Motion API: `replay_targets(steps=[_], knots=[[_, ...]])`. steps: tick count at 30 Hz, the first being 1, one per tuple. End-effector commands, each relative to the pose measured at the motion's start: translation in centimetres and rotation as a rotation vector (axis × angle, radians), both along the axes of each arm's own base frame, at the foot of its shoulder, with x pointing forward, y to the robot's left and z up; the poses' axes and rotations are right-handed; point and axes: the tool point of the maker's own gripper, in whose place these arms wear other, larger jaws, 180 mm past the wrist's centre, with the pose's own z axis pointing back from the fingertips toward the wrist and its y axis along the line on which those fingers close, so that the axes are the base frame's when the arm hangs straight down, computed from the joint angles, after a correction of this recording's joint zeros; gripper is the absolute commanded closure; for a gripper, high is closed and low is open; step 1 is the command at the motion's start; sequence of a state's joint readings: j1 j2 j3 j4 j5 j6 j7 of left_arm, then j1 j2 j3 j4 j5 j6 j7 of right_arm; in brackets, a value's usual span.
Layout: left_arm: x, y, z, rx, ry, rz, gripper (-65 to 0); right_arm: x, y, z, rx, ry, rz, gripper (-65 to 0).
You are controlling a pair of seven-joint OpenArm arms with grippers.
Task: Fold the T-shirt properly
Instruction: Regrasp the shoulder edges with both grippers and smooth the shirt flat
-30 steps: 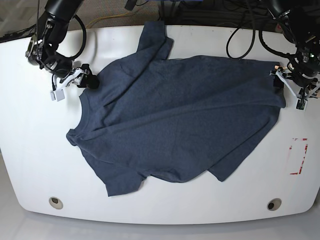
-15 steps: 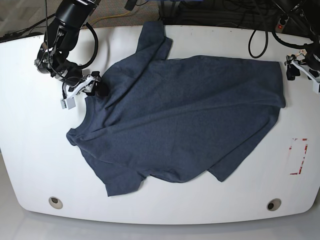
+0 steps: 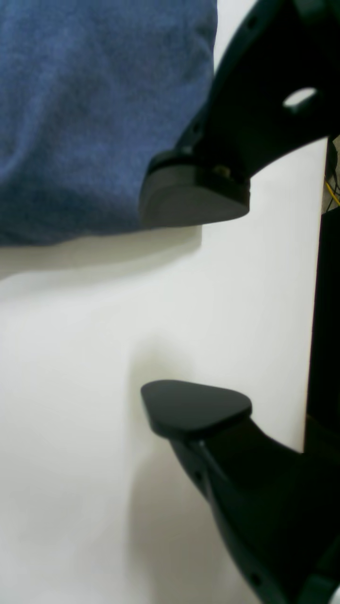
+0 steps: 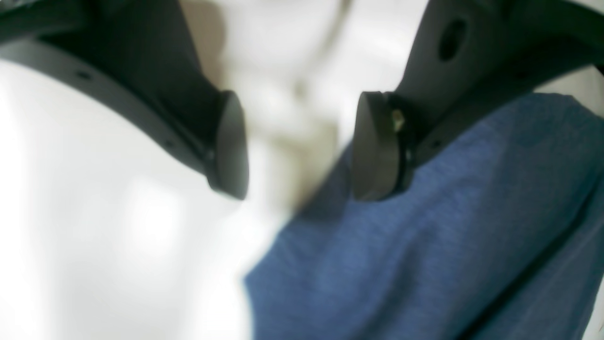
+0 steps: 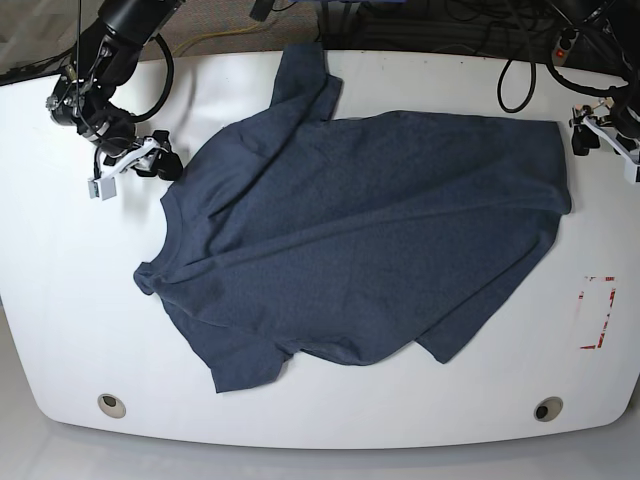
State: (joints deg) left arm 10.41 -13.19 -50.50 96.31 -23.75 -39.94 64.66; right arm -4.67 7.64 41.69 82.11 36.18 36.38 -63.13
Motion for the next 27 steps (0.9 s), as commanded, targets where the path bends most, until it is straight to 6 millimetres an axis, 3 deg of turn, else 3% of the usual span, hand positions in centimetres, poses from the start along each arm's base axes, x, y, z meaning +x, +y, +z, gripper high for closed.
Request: replay_targets(steps=[1, 7, 13, 22, 24, 26, 27], knots=[[0.7, 0.6, 1.4, 0.031, -0.039, -0.008, -47.2, -2.1, -0.3, -1.6, -0.043, 0.117, 0.028, -34.7], [0.7, 0.7, 1.3, 0.03, -0.035, -0.007, -47.2, -2.8, 2.8, -2.7, 0.025, 0.133, 0.028, -34.7], [0.7, 0.6, 1.3, 0.031, -0.036, -0.009, -47.2, -2.2, 6.1, -3.1, 0.068, 0.154, 0.074, -34.7], [0.7, 0.7, 1.4, 0.036, -0.038, -0.01, -47.2, -0.4, 6.7, -2.4, 0.096, 0.141, 0.038, -33.9], [0.9, 0.3, 1.2, 0.03, -0.032, -0.02, -47.1, 0.1, 6.6, -2.1, 0.091, 0.127, 0.036, -29.0], [1.1, -0.2, 0.9, 0.033, -0.017, -0.041, -46.8, 0.4, 6.2, -1.7, 0.078, 0.112, 0.037, -19.8], [1.1, -0.3, 0.7, 0.043, -0.003, -0.051, -46.9, 0.6, 5.8, -1.3, 0.064, 0.104, 0.037, -12.0]])
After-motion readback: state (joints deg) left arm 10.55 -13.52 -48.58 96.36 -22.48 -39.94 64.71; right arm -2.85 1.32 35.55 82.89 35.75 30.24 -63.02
